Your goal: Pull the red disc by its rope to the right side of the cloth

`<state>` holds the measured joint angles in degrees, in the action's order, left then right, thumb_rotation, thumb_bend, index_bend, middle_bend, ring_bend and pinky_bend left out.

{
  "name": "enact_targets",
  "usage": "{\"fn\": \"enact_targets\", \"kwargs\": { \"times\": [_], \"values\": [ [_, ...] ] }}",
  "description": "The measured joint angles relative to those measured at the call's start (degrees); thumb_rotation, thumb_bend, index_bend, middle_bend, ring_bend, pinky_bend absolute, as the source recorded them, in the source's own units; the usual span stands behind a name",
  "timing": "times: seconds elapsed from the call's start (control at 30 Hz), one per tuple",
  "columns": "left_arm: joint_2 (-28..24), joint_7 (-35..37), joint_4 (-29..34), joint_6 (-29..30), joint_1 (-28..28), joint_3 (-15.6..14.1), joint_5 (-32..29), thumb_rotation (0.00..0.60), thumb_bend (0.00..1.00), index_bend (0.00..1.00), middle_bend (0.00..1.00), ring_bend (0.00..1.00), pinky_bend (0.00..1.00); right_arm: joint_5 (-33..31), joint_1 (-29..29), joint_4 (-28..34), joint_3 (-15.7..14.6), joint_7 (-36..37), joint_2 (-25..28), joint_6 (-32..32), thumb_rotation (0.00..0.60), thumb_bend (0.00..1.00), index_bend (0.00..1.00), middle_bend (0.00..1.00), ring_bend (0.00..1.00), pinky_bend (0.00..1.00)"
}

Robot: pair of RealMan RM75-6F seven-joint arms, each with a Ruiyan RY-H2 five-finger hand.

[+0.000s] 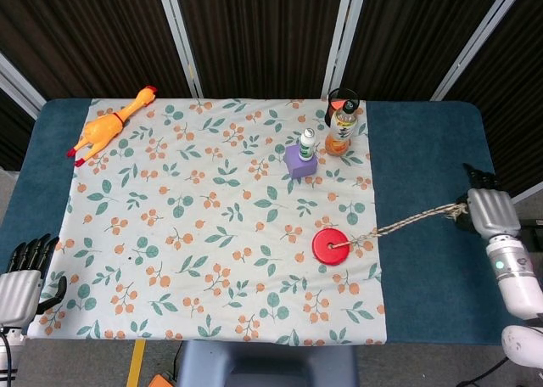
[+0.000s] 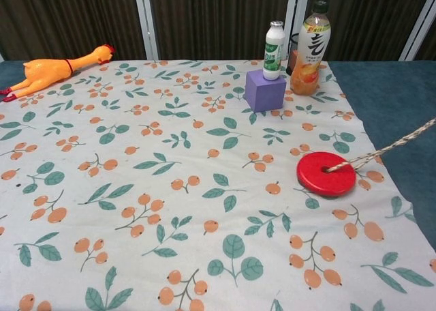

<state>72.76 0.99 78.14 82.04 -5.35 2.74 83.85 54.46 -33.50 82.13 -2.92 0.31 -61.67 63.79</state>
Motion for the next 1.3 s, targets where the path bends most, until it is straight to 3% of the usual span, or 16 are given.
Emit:
{"fn": "enact_targets", "kwargs": {
  "times": [0.13,0.23,0.4,0.53,0.6,0.67,0.7,0.77,1.03,1.3],
  "values": [
    [0.14,0.08,-0.27,-0.2,-0.15,0.03,-0.17,0.506,0.53,0.0,0.01,0.0,0.04,-0.01,1.61,-1.26,2.96,2.0,-0.01,0.68,0.6,0.9,1.0,0.07,0.0,0.0],
    [0.45,-0.03,-0.44,-0.31,-0.26,0.03,-0.25,0.504,0.53,0.0,0.01,0.0,0.04,2.52,1.79,-0.1,3.49,2.61,-0.09,0.82,0.6,0.9,1.0,0.07,0.0,0.0],
    [0.73,-0.77,-0.18,-0.34,-0.48,-0.02,-0.14,0.505,0.53,0.0,0.01,0.0,0.04,10.73,0.92,7.26,5.04,1.95,-1.19,3.1,0.6,0.9,1.0,0.07,0.0,0.0],
    [0.66,-1.44,0.58,0.21,-0.59,0.0,0.27,0.506,0.53,0.0,0.01,0.0,0.04,16.21,-0.21,15.06,6.64,-2.67,-3.53,5.66,0.6,0.86,0.96,0.08,0.0,0.0],
    [0.59,-1.54,0.76,0.11,-0.73,0.02,0.29,0.509,0.53,0.0,0.01,0.0,0.04,17.07,-0.61,16.93,7.53,-6.68,-5.71,6.89,0.6,0.68,0.71,0.06,0.0,0.0],
    [0.61,-1.57,0.84,0.05,-0.84,0.03,0.3,0.508,0.53,0.0,0.01,0.0,0.04,16.57,-1.0,17.65,8.15,-10.69,-7.6,7.09,0.6,0.33,0.28,0.01,0.0,0.0],
    [0.63,-1.59,0.85,0.07,-0.85,-0.01,0.35,0.507,0.53,0.0,0.01,0.0,0.04,15.86,-1.16,18.05,8.25,-12.22,-7.94,6.76,0.6,0.16,0.12,0.0,0.0,0.0],
    [0.62,-1.62,0.83,0.07,-0.84,-0.18,0.46,0.507,0.52,0.0,0.01,0.0,0.04,13.05,-1.56,19.27,8.3,-15.52,-7.85,5.27,0.6,0.01,0.0,0.0,0.0,0.0],
    [0.59,-1.16,0.68,0.27,-0.71,-0.25,0.36,0.51,0.53,0.0,0.01,0.0,0.04,-0.79,-2.69,24.86,8.29,-24.89,-5.0,0.01,0.6,0.0,0.0,0.0,0.0,0.0],
    [0.45,-1.3,1.2,0.86,-0.65,-0.29,0.73,0.506,0.53,0.0,0.01,0.0,0.04,5.42,0.55,26.16,7.19,-22.92,-3.37,3.84,0.6,0.0,0.0,0.0,0.0,0.0]
  ]
}}
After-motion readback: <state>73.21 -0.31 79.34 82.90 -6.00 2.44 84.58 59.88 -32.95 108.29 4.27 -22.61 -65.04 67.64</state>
